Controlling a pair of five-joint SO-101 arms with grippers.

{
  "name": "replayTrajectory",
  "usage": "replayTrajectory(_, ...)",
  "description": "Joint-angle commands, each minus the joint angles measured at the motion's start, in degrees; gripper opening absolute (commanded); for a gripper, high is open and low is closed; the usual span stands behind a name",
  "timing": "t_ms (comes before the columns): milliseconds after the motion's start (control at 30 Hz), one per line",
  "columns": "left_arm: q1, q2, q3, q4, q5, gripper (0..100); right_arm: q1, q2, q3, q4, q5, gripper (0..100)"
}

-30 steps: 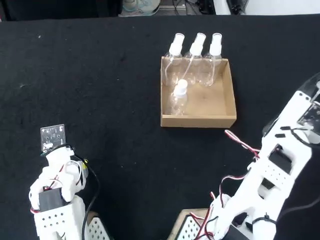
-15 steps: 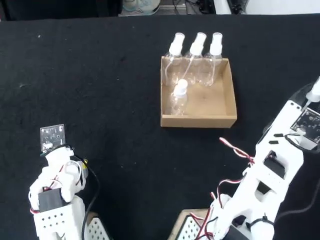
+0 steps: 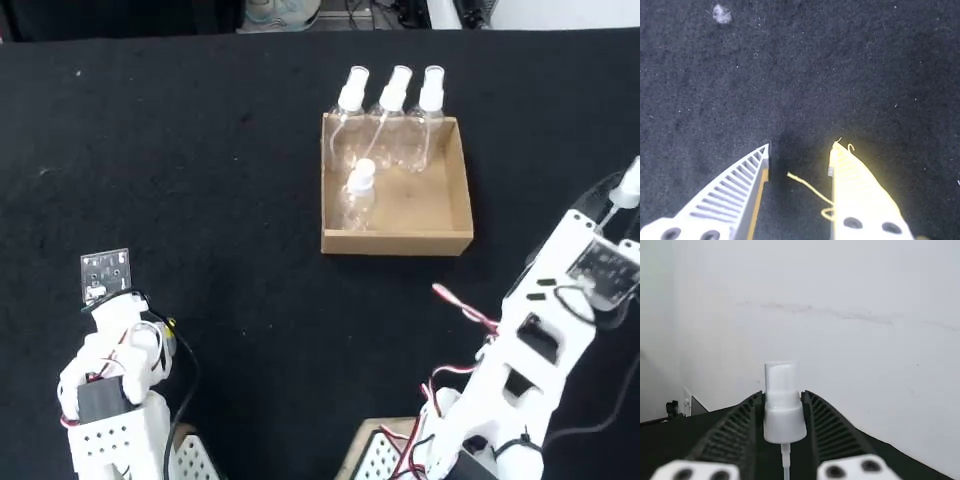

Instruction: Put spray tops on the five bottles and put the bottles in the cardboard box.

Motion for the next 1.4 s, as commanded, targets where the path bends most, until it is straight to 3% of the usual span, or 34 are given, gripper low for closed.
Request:
replayTrajectory(0,-0.4,-0.35,1.19,0.26,-0.26,19,-0.7,-2.15,0.66,-3.78,0.35,1.2)
replayTrajectory(1233,-0.22,-0.35,1.19,0.26,-0.26,19,-0.79,9.1,-2.24,-4.31,0.44,1.8)
replayTrajectory(1367,-0.13,-0.35,1.19,0.26,-0.26,19,-0.79,9.1,-2.51,-4.31,0.35,12.3)
